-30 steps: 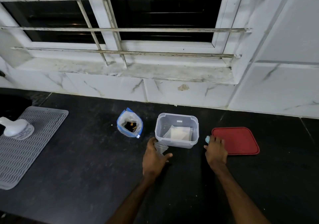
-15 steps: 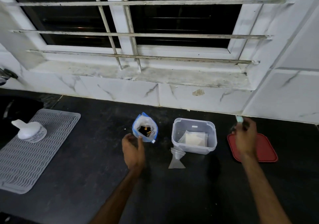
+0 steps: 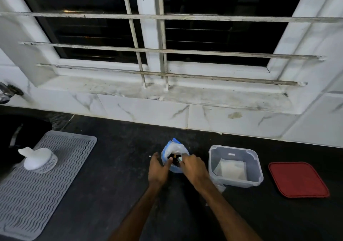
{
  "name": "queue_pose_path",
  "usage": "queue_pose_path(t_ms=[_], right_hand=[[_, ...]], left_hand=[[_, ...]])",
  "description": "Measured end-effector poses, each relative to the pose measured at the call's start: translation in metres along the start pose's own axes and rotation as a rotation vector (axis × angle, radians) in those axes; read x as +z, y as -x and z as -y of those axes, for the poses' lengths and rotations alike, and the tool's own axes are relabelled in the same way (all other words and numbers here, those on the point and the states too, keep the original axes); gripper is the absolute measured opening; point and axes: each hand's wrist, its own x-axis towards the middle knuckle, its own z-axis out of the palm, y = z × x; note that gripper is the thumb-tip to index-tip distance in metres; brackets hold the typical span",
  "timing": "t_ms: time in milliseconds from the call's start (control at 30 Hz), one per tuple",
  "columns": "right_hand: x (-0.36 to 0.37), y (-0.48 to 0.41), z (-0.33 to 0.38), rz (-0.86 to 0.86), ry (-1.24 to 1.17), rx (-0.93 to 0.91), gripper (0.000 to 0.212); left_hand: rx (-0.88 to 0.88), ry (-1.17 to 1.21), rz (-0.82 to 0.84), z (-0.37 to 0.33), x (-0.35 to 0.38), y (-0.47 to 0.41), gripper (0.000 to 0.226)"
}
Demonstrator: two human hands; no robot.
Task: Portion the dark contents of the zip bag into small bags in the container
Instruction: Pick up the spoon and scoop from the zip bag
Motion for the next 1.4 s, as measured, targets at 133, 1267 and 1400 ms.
queue_pose_path(t_ms=[133,1267,1400], right_hand=[[0.001,-0.03,0.001,0.057,0.139,-0.029,0.032],[0.045,-0.063,-0.037,-0.041,-0.638,0.402,0.021],[0.061,-0.057,-0.034,-0.015,-0.479,0.377,0.024]], left_hand=[[0.039,-0.106,0.116,0.007,0.003,-0.018,0.045],[-0.074,0.135,0.027,-0.002,0.018,-0.038,0.034],[-0.04,0.141,0.073,0.003,0.018,-0.032,0.035]])
